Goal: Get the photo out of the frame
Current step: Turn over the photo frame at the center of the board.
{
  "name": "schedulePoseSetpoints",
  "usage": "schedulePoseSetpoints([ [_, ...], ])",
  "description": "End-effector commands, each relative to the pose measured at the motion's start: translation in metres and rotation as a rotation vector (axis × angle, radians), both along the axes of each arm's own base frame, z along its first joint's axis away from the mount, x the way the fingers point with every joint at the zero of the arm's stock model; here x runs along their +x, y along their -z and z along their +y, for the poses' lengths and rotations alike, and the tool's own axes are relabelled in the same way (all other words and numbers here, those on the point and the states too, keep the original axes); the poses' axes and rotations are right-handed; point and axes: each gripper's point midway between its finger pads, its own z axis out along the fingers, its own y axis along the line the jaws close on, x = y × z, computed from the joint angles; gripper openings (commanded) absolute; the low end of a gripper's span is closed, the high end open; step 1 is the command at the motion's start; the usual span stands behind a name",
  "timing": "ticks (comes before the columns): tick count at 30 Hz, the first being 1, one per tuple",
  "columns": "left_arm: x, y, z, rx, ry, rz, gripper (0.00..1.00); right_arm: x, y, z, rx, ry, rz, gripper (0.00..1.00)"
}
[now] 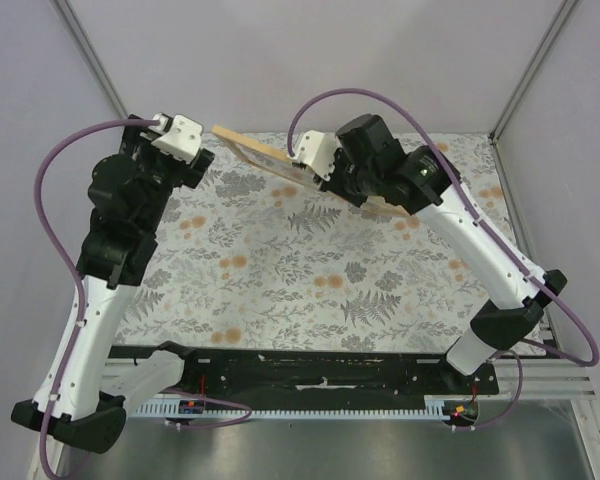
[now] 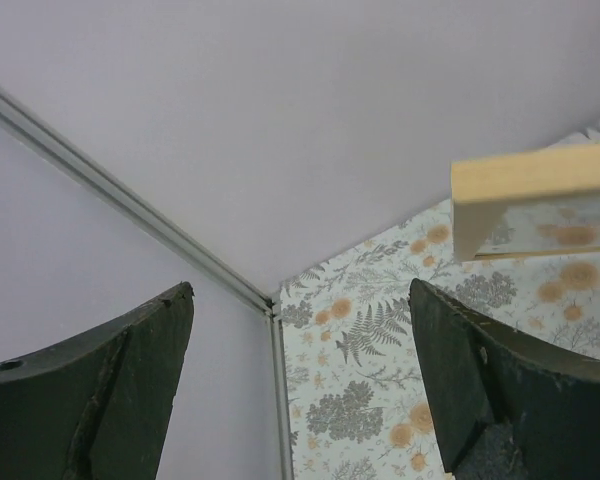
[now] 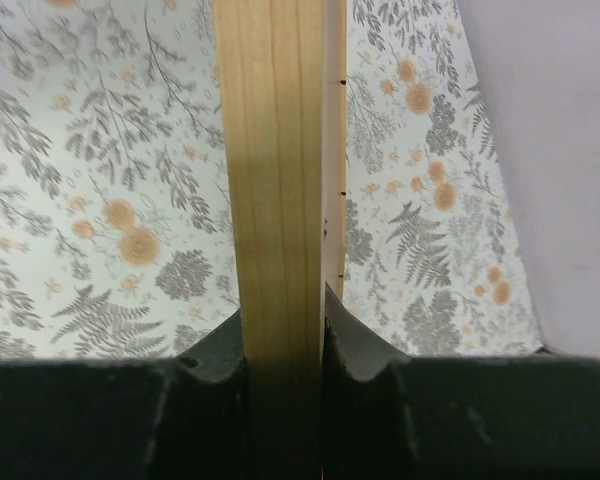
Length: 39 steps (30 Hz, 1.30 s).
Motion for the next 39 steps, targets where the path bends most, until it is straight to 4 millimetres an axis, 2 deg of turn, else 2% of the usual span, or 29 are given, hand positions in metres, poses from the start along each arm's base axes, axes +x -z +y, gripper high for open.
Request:
schedulePoseSetpoints([
  [1,-0.014,-0.021,0.013,-0.139,-0.048,-0.054,0.94,0.006,-0.059,0.019,0.405,0.081,0.13,0.0],
  [3,-0.015,-0.012,0.011,-0.154,-0.034,-0.031,0.94,0.022,-0.063,0.016,0.518,0.107,0.231,0.0],
  [5,-0.016,-0.004,0.009,-0.165,-0.023,-0.012,0.94,0.037,-0.056,0.009,0.624,0.146,0.368,0.0],
  [9,-0.015,0.018,0.002,-0.182,0.001,0.038,0.94,0.075,-0.031,-0.021,0.832,0.25,0.669,0.0],
  [12,-0.011,0.033,-0.002,-0.186,0.012,0.07,0.94,0.101,-0.015,-0.049,0.9,0.337,0.75,0.0],
  [14,-0.008,0.045,-0.005,-0.186,0.024,0.093,0.94,0.113,-0.014,-0.067,0.947,0.376,0.769,0.0],
  [18,-0.003,0.064,-0.013,-0.187,0.048,0.135,0.95,0.114,-0.018,-0.088,1.006,0.419,0.806,0.0],
  [23,0.004,0.086,-0.019,-0.176,0.063,0.186,0.95,0.091,0.003,-0.09,0.994,0.421,0.886,0.0],
  [25,0.008,0.098,-0.022,-0.17,0.07,0.214,0.95,0.088,0.021,-0.094,0.962,0.449,0.876,0.0],
  [29,0.018,0.134,-0.026,-0.151,0.066,0.292,0.95,0.089,0.089,-0.101,0.906,0.557,0.905,0.0],
  [34,0.035,0.196,-0.031,-0.111,0.046,0.433,0.95,0.103,0.166,-0.111,0.907,0.738,0.876,0.0],
  [36,0.042,0.223,-0.027,-0.092,0.009,0.49,0.95,0.106,0.188,-0.108,0.9,0.785,0.87,0.0],
  [39,0.049,0.258,-0.021,-0.079,-0.032,0.573,0.95,0.105,0.216,-0.09,0.861,0.814,0.855,0.0],
])
